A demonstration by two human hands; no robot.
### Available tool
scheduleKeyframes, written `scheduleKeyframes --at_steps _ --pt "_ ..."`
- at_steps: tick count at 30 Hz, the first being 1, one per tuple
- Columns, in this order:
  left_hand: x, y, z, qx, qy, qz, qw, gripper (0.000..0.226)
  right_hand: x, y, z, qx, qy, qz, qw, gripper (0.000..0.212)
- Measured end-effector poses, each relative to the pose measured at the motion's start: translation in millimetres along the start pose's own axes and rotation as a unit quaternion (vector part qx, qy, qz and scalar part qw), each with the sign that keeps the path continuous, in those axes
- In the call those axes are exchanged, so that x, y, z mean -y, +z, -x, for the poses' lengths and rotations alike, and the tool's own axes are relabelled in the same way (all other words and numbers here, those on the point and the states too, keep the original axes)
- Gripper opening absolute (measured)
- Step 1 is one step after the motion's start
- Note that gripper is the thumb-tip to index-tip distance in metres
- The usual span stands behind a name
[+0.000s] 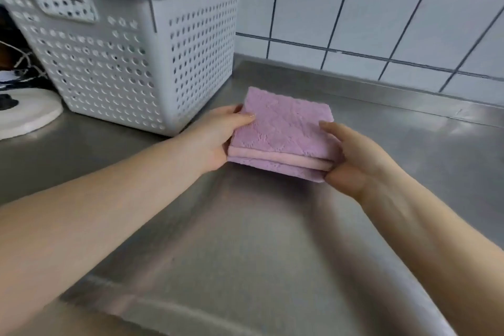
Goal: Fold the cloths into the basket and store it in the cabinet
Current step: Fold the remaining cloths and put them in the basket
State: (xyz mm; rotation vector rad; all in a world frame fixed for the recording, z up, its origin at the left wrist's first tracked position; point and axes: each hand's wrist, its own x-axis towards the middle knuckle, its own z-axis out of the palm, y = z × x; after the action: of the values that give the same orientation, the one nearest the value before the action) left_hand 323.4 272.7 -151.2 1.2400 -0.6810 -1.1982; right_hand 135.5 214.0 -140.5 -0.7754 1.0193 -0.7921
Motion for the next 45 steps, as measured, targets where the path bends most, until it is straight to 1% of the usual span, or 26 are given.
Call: scheduleKeyframes --at_steps 5,8,11,14,16,19,21,24,27,30,33,35,37,39,41,45 --pt "-0.2 28.5 -37.5 0.01 0.011 -0.009 1.0 0.029 33.2 -22.4 -25.9 0.038 0.038 -0.03 0.998 0.018" --pt "-6.5 37.8 -37.6 0.001 -0.003 -0.008 1.0 0.032 43.3 -22.3 -23.2 0.036 0.052 -0.046 0.997 0.022" --pt "-34.1 43.6 -27.2 -0.005 -0.011 -0.001 1.0 0.029 62.5 -9.3 -11.9 0.005 0.051 -0.032 0.998 0.032" --pt "-65.1 45.4 -8.6 -0.026 -0.029 0.017 0.999 0.027 82.8 5.9 8.3 0.004 0.056 -0.032 0.998 0.033" --pt "-88.9 45.1 6.2 -0.042 -0.039 0.021 0.998 0.034 100.2 17.1 23.7 0.009 0.056 -0.029 0.998 0.03" --pt "-120.3 42.4 28.6 -0.053 -0.054 0.028 0.997 0.04 121.7 31.4 44.4 0.027 0.049 -0.015 0.998 0.017" --pt "-137.9 38.9 37.4 -0.037 -0.052 0.02 0.998 0.04 132.5 37.6 52.5 0.039 0.039 -0.003 0.998 0.015" --pt "-161.0 29.8 43.5 -0.005 -0.04 0.005 0.999 0.042 142.8 47.0 58.3 0.042 0.044 -0.015 0.998 0.021" --pt "-181.6 12.8 49.1 -0.008 -0.021 0.018 1.0 0.042 149.0 67.4 60.7 0.048 0.067 -0.038 0.996 0.029" --pt "-207.6 -13.7 50.2 0.01 -0.013 0.013 1.0 0.044 155.0 100.9 62.2 0.076 0.058 -0.043 0.994 0.03" --pt "-235.6 -52.1 41.4 0.02 -0.013 0.002 1.0 0.045 161.0 146.6 63.2 0.104 0.028 -0.042 0.993 0.028" --pt "-255.3 -78.8 29.6 0.033 -0.008 -0.009 0.999 0.043 163.2 175.5 58.2 0.108 0.006 -0.038 0.993 0.028" --pt "-276.9 -104.9 14.2 0.05 0.004 -0.032 0.998 0.039 164.9 208.5 51.7 0.095 -0.02 -0.034 0.995 0.028" --pt "-296.4 -127.5 -5.4 0.045 0.011 -0.042 0.998 0.035 169.3 243.4 40.8 0.078 -0.047 -0.016 0.996 0.024" --pt "-309.8 -146.3 -23.5 0.026 0.004 -0.048 0.998 0.032 171.8 277.6 27.0 0.044 -0.055 -0.014 0.997 0.022" --pt "-324.9 -167.7 -64.5 -0.034 -0.012 -0.072 0.997 0.023 169.8 323.0 -14.6 -0.014 -0.061 0.006 0.998 0.021"
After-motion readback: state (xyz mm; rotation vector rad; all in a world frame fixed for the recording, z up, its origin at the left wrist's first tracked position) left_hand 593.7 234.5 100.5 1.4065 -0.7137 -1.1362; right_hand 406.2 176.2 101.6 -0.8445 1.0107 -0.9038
